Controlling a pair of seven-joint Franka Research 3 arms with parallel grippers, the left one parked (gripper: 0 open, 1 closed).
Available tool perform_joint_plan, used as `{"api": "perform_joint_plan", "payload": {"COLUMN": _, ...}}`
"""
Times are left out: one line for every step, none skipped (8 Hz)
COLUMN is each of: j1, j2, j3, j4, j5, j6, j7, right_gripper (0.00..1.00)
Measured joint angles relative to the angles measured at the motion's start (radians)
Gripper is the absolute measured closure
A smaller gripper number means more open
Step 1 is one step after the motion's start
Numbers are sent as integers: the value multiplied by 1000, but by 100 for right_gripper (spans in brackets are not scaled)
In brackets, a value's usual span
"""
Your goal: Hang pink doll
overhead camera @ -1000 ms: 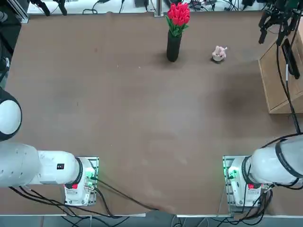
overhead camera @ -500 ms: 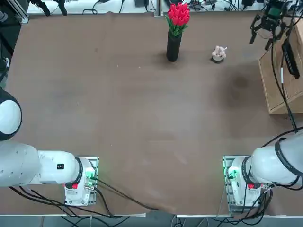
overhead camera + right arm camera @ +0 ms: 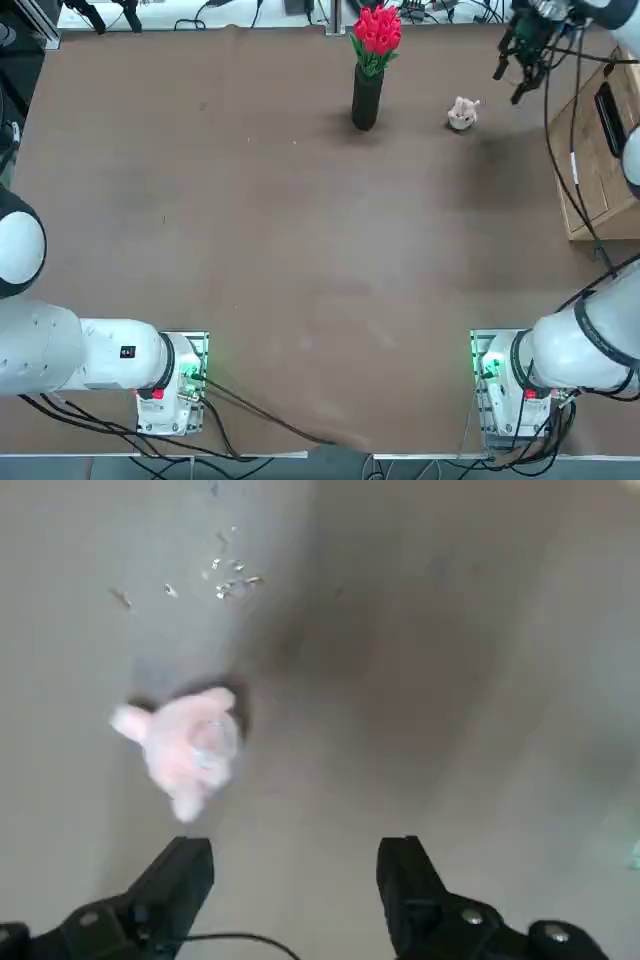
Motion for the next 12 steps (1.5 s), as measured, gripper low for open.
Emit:
{"api": "perform_joint_plan", "payload": {"j1": 33, "j2": 38, "j3": 1, "j4": -1, "j5": 3, "j6": 88, "j7": 112, "right_gripper": 0}}
{"api": "perform_joint_plan", "payload": {"j1": 71, "j2": 71, "j3": 2, "j4": -1, "j5": 3, "j6": 167, "j7": 220, "right_gripper": 0}}
{"api": "perform_joint_plan", "payload": {"j1": 103, "j2": 100, "j3": 3, "j4": -5, "j5": 3, "j6": 232, "j7": 301, "right_gripper": 0}}
{"api": "perform_joint_plan", "payload": {"j1": 129, "j2": 120, "j3": 3, "j4": -24, "j5": 3, "j6": 296, "j7": 348, "right_gripper": 0}}
{"api": "perform_joint_plan", "payload": {"j1": 151, "j2": 130, "j3": 2, "j4": -59, "j5": 2, "j6": 361, "j7": 364, "right_gripper": 0}}
{"api": "perform_joint_plan", "payload": {"j1": 176, "j2": 131, "j3": 0, "j4": -110, "j5": 2, "j6": 439, "j7": 377, "right_gripper": 0}}
{"api": "perform_joint_plan", "payload": {"j1": 201, "j2": 131, "j3": -8, "j4": -155, "j5": -3, "j6": 513, "j7": 392, "right_gripper": 1}}
{"api": "perform_joint_plan", "payload": {"j1": 218, "j2": 132, "j3": -17, "j4": -194, "j5": -12, "j6": 569, "j7": 398, "right_gripper": 2}}
{"api": "perform_joint_plan", "payload": {"j1": 226, "j2": 132, "j3": -26, "j4": -223, "j5": -23, "j6": 610, "j7": 410, "right_gripper": 3}}
{"api": "perform_joint_plan", "payload": {"j1": 227, "j2": 132, "j3": -36, "j4": -237, "j5": -60, "j6": 634, "j7": 439, "right_gripper": 3}}
{"api": "perform_joint_plan", "payload": {"j1": 227, "j2": 131, "j3": -45, "j4": -238, "j5": -123, "j6": 639, "j7": 485, "right_gripper": 3}}
{"api": "perform_joint_plan", "payload": {"j1": 227, "j2": 131, "j3": -49, "j4": -238, "j5": -190, "j6": 641, "j7": 544, "right_gripper": 3}}
